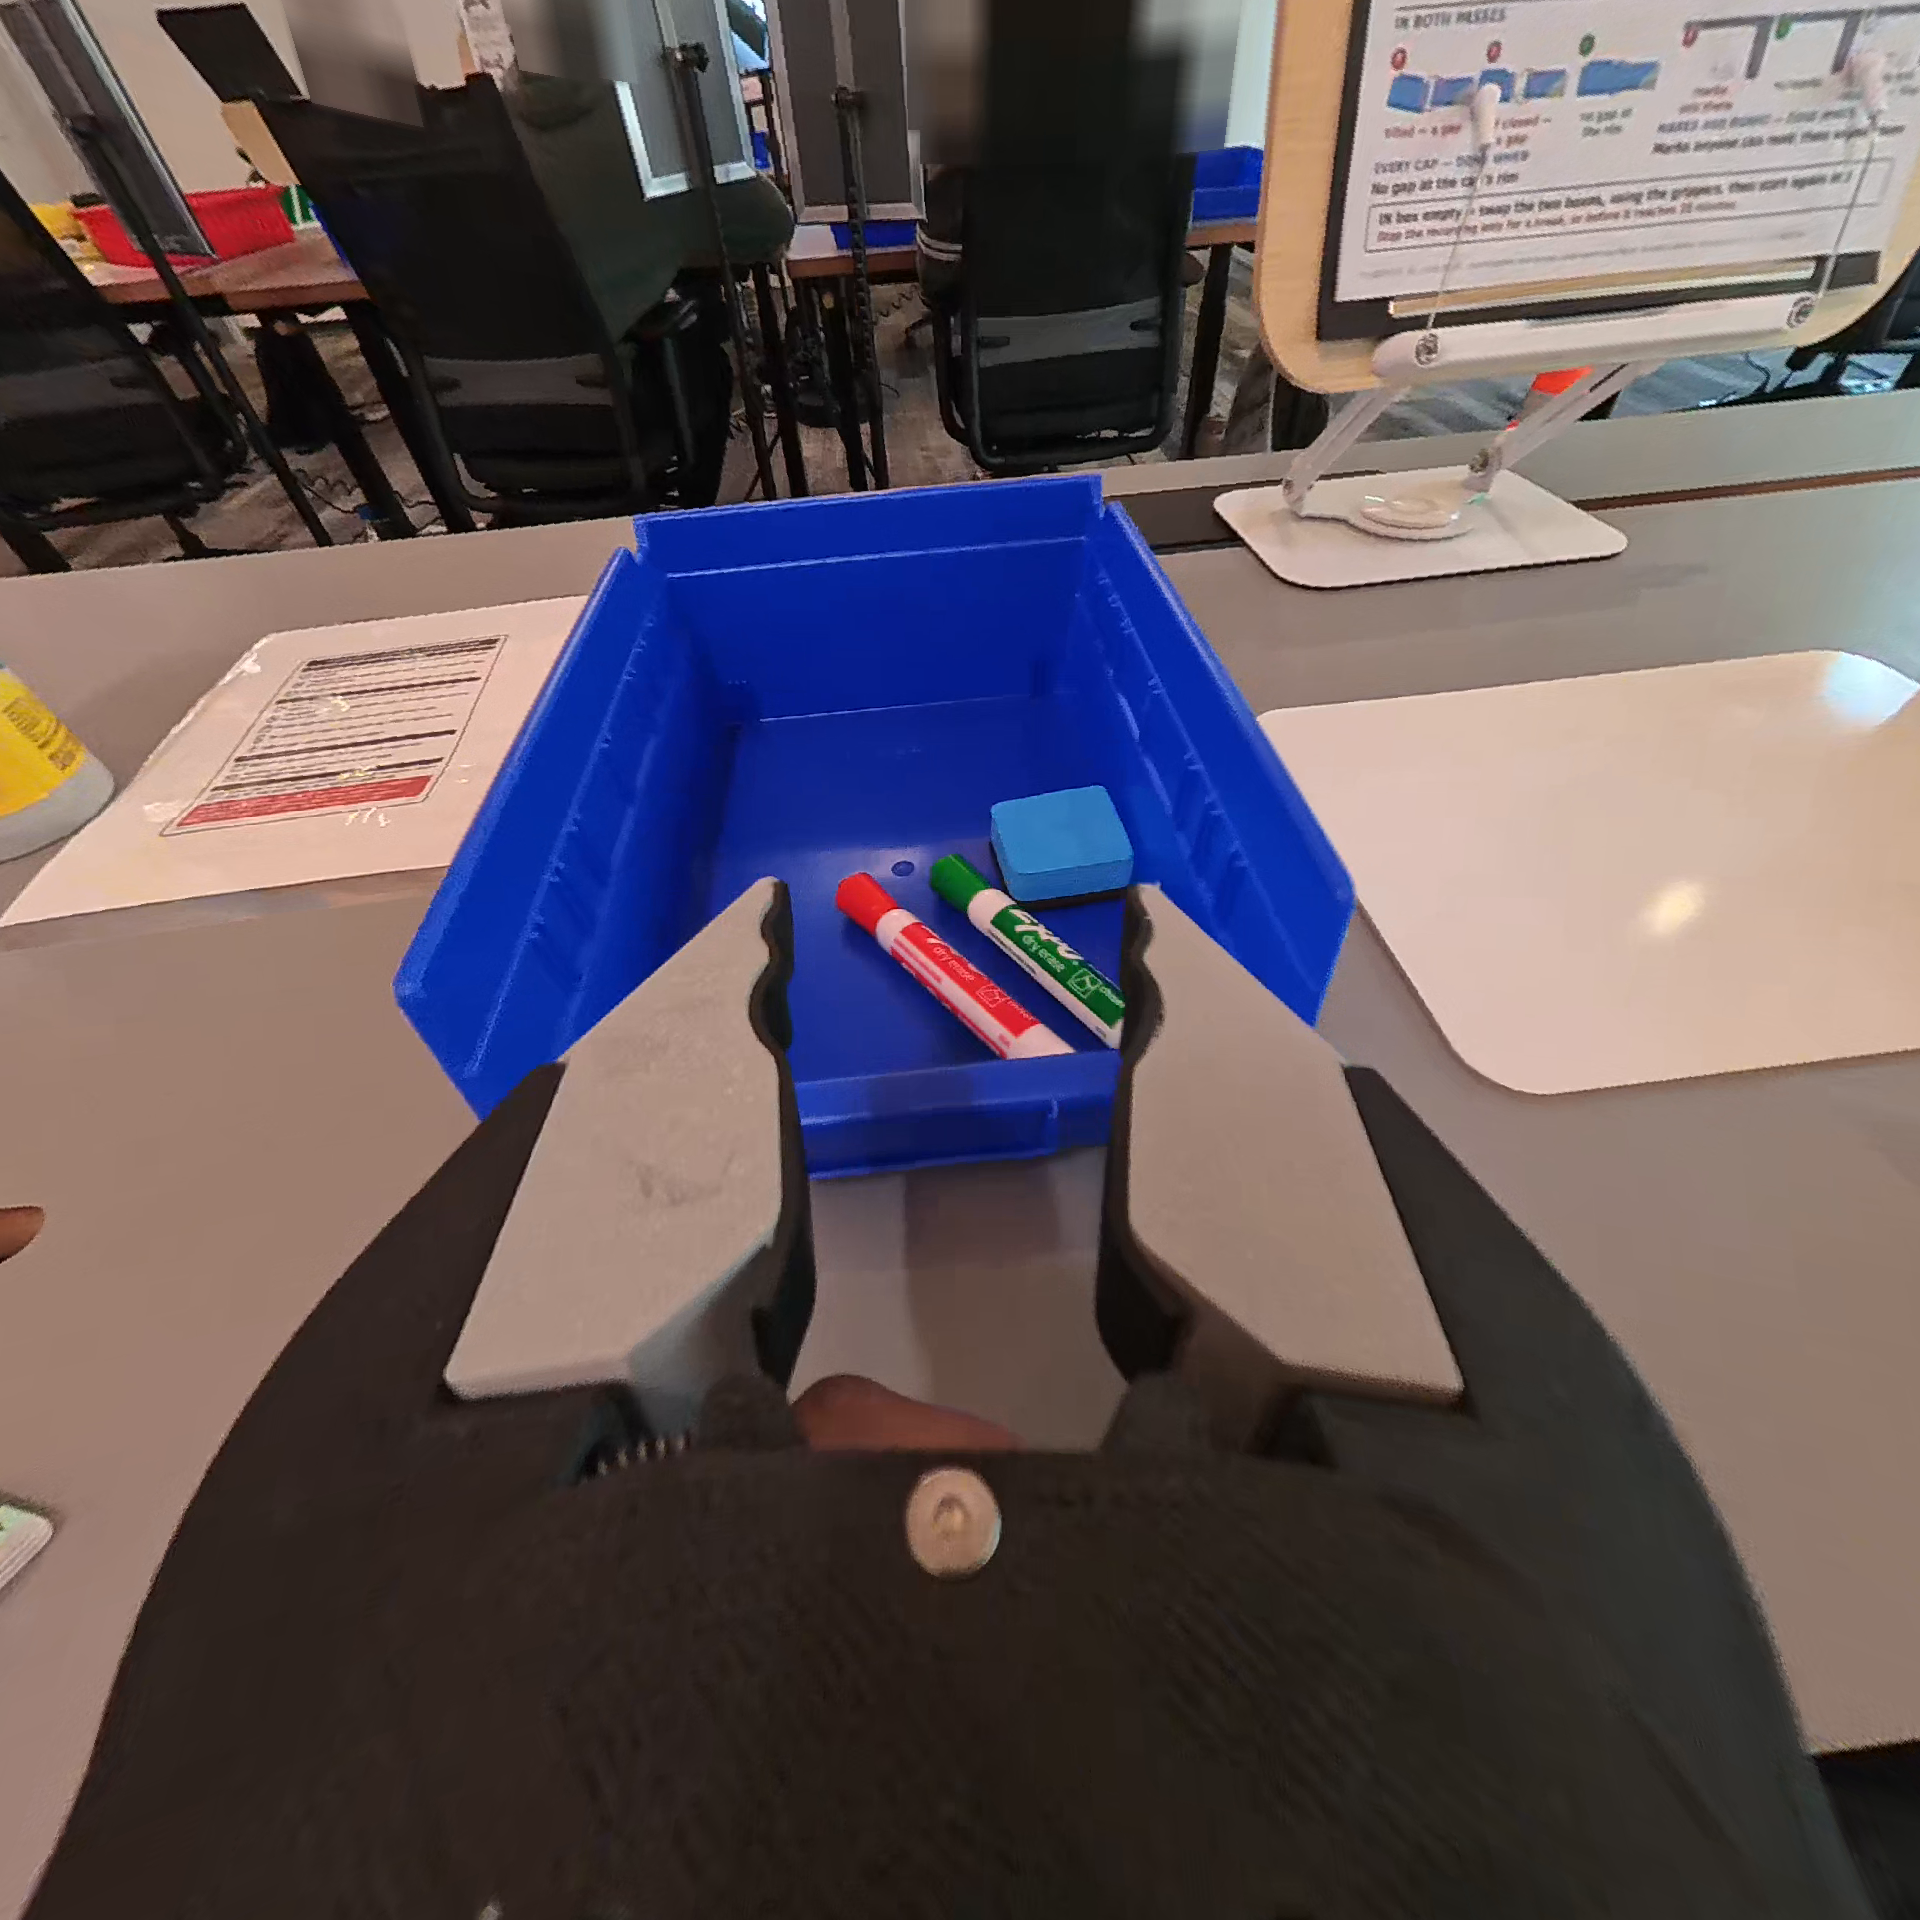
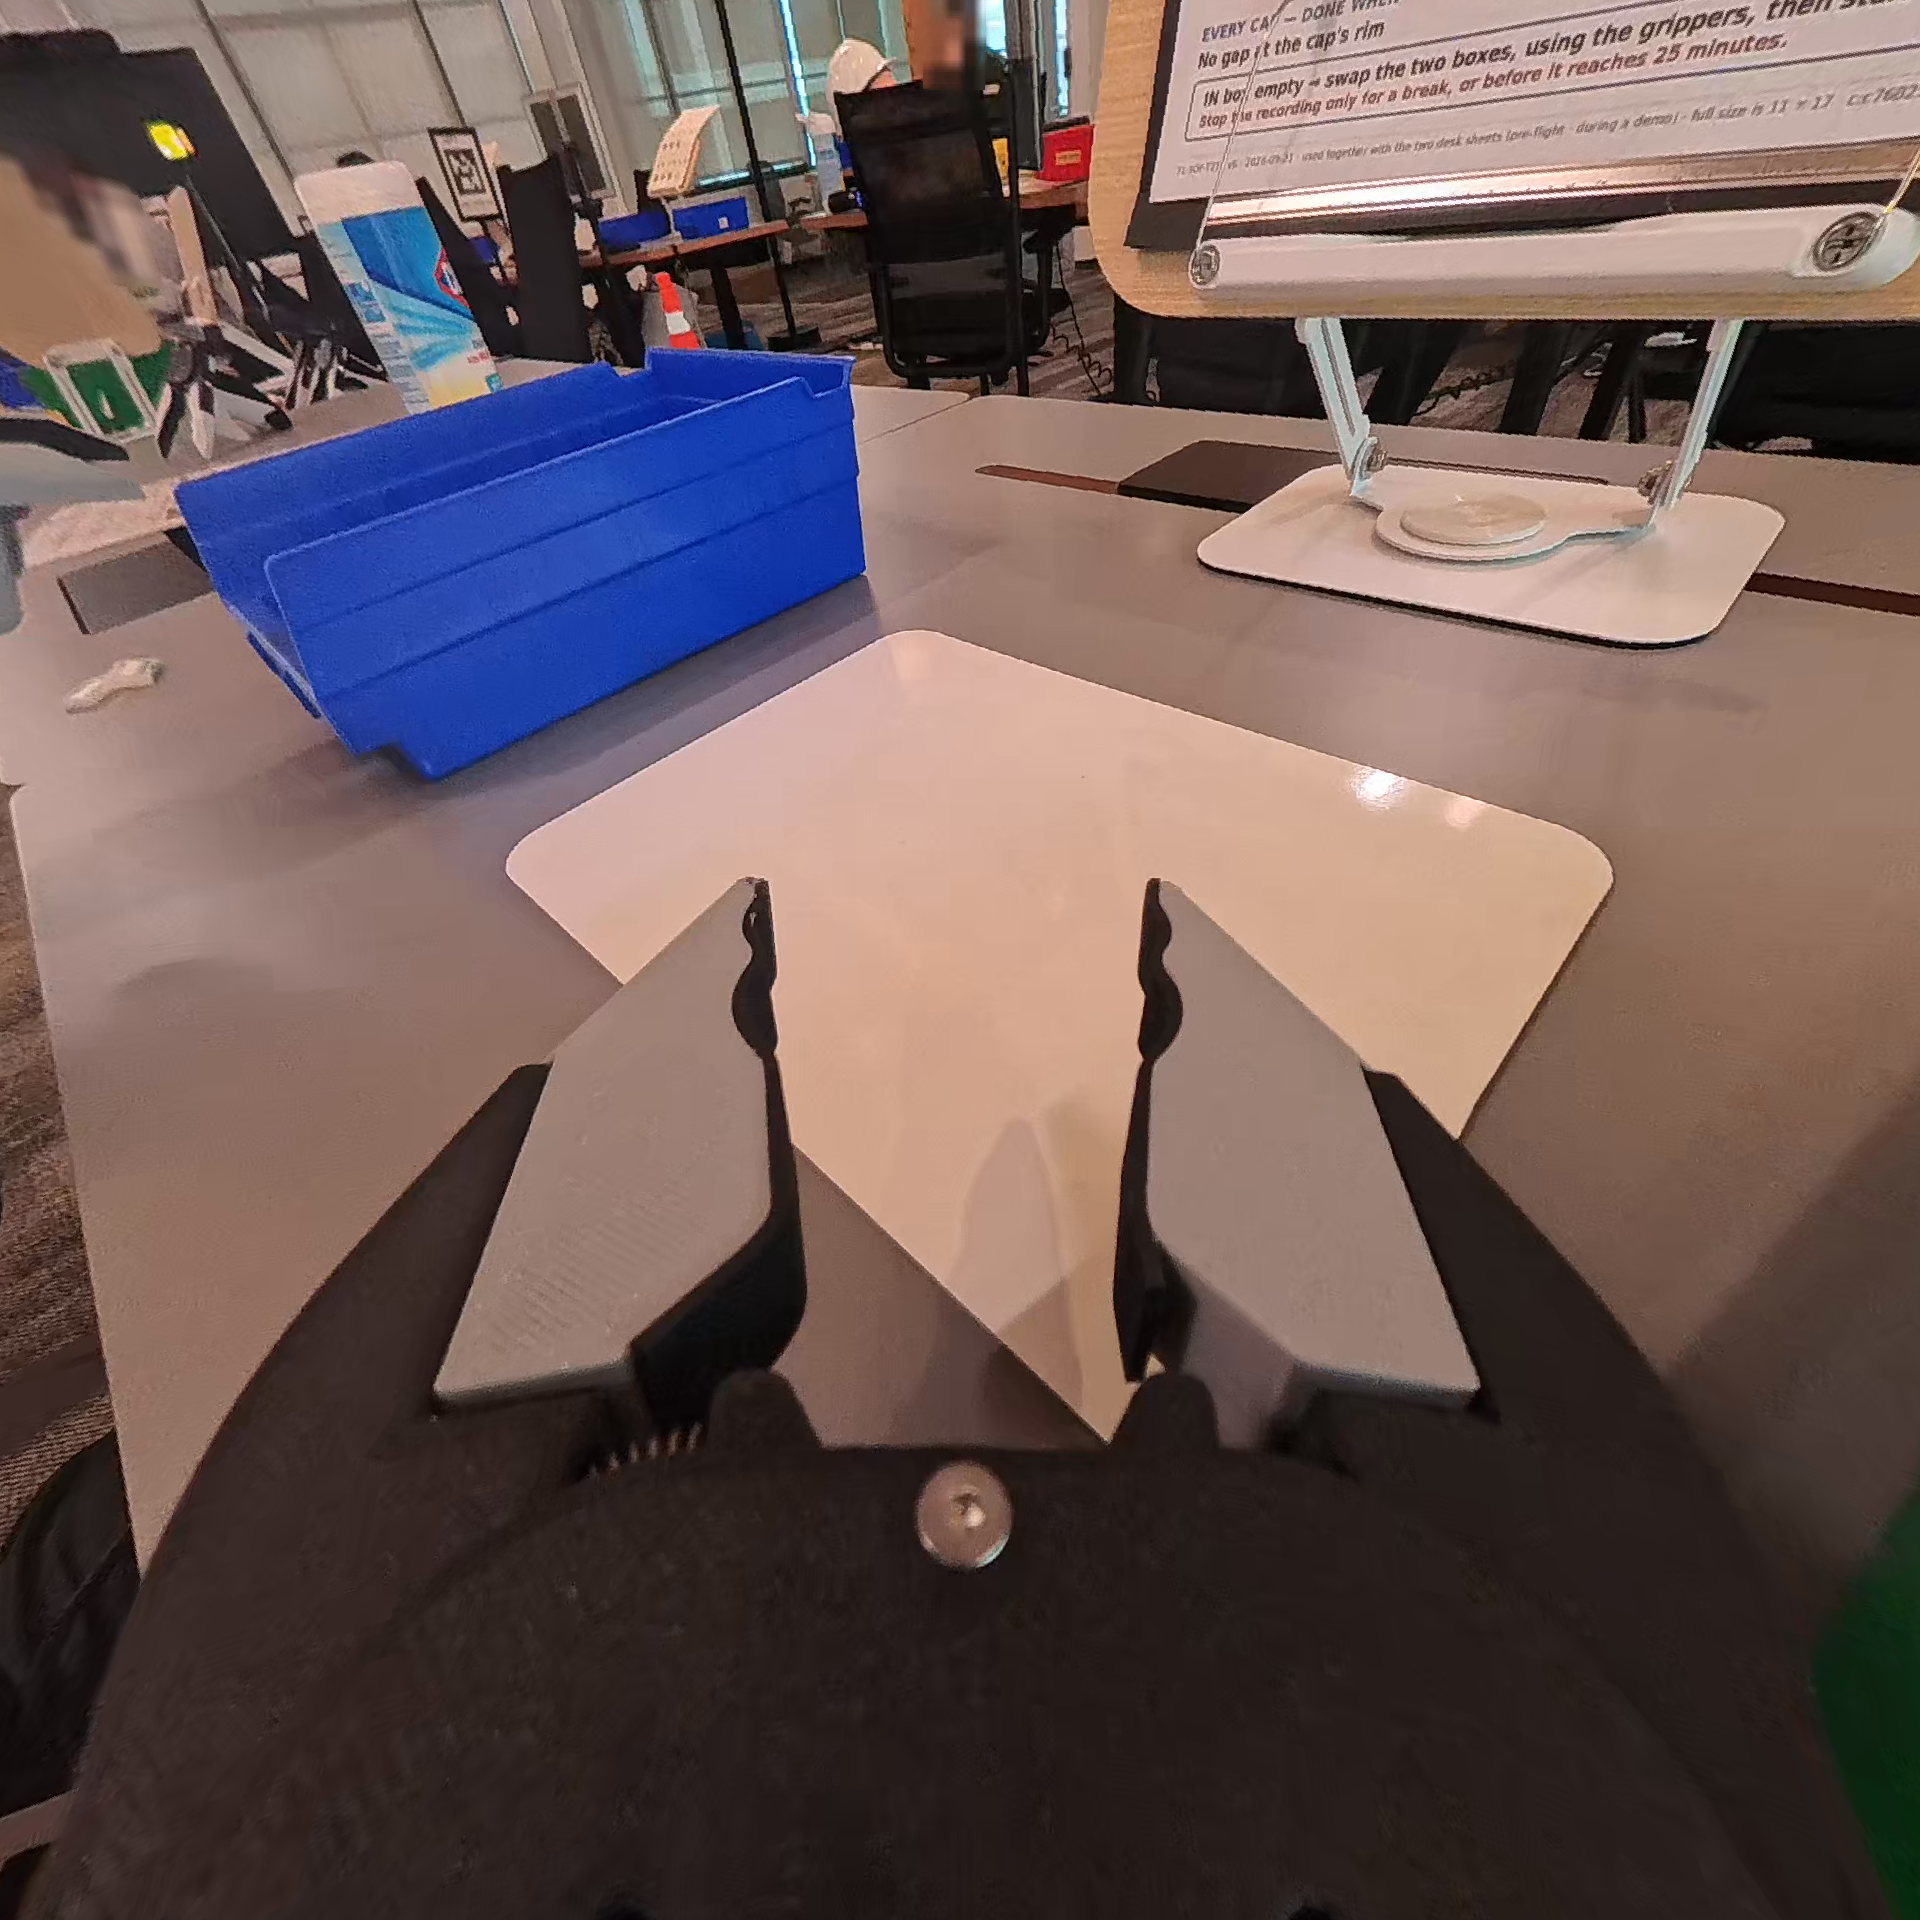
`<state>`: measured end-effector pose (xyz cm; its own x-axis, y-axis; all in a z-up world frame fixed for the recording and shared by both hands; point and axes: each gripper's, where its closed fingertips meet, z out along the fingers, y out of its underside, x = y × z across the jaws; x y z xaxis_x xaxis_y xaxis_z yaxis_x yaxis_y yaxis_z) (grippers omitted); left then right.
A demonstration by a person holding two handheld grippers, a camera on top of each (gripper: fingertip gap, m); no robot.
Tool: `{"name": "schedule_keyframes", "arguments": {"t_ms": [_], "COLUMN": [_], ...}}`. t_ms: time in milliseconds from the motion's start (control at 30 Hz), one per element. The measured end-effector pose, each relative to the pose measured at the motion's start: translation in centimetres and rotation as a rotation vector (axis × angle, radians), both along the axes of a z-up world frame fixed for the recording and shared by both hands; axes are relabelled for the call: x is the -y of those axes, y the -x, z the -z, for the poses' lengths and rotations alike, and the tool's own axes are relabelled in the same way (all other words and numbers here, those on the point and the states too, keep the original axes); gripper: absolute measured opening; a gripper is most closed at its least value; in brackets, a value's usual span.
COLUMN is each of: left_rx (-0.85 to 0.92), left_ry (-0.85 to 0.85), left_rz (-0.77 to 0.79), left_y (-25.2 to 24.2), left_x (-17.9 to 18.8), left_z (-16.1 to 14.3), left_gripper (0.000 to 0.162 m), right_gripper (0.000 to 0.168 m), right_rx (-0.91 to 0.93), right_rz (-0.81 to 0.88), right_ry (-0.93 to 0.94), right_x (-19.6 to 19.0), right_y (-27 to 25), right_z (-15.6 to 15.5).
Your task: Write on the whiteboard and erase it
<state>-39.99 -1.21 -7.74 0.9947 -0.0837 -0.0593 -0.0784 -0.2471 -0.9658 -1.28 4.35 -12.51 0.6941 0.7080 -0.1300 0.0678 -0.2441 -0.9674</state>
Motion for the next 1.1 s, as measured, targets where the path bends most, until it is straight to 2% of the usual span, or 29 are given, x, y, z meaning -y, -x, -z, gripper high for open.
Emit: {"name": "schedule_keyframes", "arguments": {"t_ms": [200, 300, 867, 1000, 1033, 1067, 1100], "left_rx": [0.081, 0.065, 0.094, 0.077, 0.078, 0.08, 0.079], "left_ry": [-0.031, -0.052, -0.031, -0.016, -0.016, -0.017, -0.017], "left_rz": [0.083, 0.085, 0.102, 0.114, 0.117, 0.118, 0.119], "left_y": [-2.2, -2.3, -2.2, -2.5, -2.6, -2.6, -2.6], "left_x": [0.5, 0.7, 0.6, 0.5, 0.5, 0.5, 0.5], "left_z": [-1.0, -1.7, -1.1, -0.7, -0.7, -0.7, -0.7], "left_gripper": [0.061, 0.061, 0.061, 0.061, 0.061, 0.061, 0.061], "right_gripper": [0.067, 0.067, 0.066, 0.057, 0.041, 0.037, 0.046], "right_rx": [-0.011, -0.005, -0.016, 0.027, 0.051, 0.074, 0.109], "right_rz": [-0.009, -0.01, -0.008, 0.128, 0.156, 0.204, 0.261], "right_ry": [0.012, 0.017, 0.018, 0.069, 0.086, 0.104, 0.1], "right_x": [0.1, 0.0, 0.0, -1.4, -1.7, -2.1, -2.5], "right_y": [-0.2, -0.1, -0.2, -2.6, -3.4, -4.3, -5.4], "right_z": [0.0, 0.2, 0.1, 1.1, 1.5, 1.9, 2.2]}}
